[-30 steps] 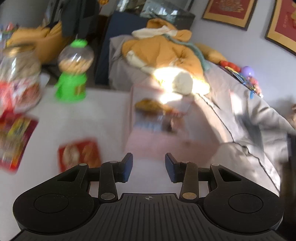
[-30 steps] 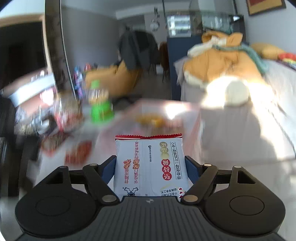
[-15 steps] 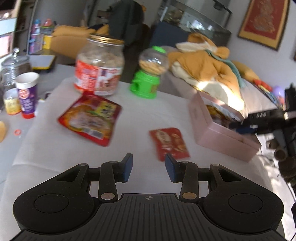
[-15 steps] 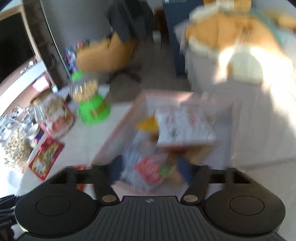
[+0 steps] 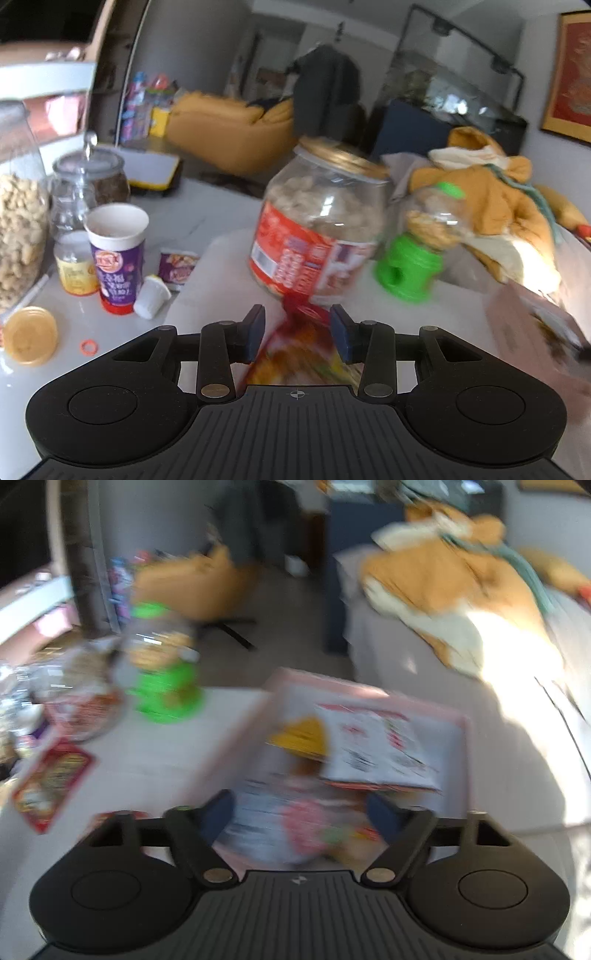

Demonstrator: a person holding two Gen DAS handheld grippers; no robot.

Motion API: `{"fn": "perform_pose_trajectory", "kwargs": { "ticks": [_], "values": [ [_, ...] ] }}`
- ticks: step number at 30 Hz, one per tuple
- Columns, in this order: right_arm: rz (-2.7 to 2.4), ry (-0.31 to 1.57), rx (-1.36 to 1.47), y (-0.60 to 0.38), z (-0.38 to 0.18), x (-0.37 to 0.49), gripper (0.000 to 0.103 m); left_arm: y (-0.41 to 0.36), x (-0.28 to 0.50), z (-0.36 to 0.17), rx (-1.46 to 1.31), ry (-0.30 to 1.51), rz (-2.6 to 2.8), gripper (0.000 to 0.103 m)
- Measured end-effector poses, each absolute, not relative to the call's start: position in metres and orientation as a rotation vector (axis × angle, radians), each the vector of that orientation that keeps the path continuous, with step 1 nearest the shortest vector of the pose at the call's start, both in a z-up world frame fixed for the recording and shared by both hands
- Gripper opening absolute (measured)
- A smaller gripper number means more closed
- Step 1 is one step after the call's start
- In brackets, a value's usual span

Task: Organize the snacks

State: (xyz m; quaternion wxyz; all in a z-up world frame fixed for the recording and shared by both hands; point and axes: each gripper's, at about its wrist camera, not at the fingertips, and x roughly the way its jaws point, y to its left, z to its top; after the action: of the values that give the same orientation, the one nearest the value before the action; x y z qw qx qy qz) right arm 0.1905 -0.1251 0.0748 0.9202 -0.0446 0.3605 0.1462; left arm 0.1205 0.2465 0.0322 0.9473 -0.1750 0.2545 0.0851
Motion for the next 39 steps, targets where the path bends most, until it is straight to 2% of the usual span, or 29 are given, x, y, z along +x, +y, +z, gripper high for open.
{"fn": "perform_pose_trajectory", "kwargs": {
  "ticks": [5, 13, 17, 21, 25, 31, 32, 34, 39],
  "values": [
    [0.524, 0.782, -0.091, -0.080, 0.077, 0.164, 0.087, 0.239, 0.141, 0.014, -0.297, 0.596, 0.136, 0.046],
    [0.544, 0.922, -0.196, -0.008, 0.023, 0.174, 0.087, 0.199, 0.088, 0.011, -0.073, 0.686, -0.019, 0.046],
    [0.538, 0.904, -0.170, -0.002, 0.015, 0.175, 0.087, 0.217, 0.078, 0.018, -0.229, 0.667, -0.036, 0.042],
    [0.572, 0.891, -0.205, -0.004, 0.016, 0.169, 0.065, 0.230, 0.087, 0.036, -0.347, 0.517, 0.053, 0.041],
    [0.585, 0.894, -0.240, -0.005, 0.015, 0.153, 0.058, 0.222, 0.130, 0.041, -0.307, 0.544, 0.187, 0.041],
    [0.612, 0.869, -0.253, -0.024, 0.020, 0.124, 0.059, 0.192, 0.163, 0.015, -0.144, 0.635, 0.150, 0.040],
    [0.615, 0.860, -0.237, -0.031, 0.022, 0.123, 0.061, 0.183, 0.159, 0.014, -0.095, 0.622, 0.109, 0.040],
    [0.608, 0.824, -0.223, -0.039, 0.028, 0.122, 0.077, 0.163, 0.144, 0.013, 0.013, 0.622, 0.018, 0.041],
    [0.590, 0.786, -0.198, -0.044, 0.034, 0.128, 0.079, 0.138, 0.098, 0.016, 0.083, 0.646, -0.154, 0.041]
  ]
}}
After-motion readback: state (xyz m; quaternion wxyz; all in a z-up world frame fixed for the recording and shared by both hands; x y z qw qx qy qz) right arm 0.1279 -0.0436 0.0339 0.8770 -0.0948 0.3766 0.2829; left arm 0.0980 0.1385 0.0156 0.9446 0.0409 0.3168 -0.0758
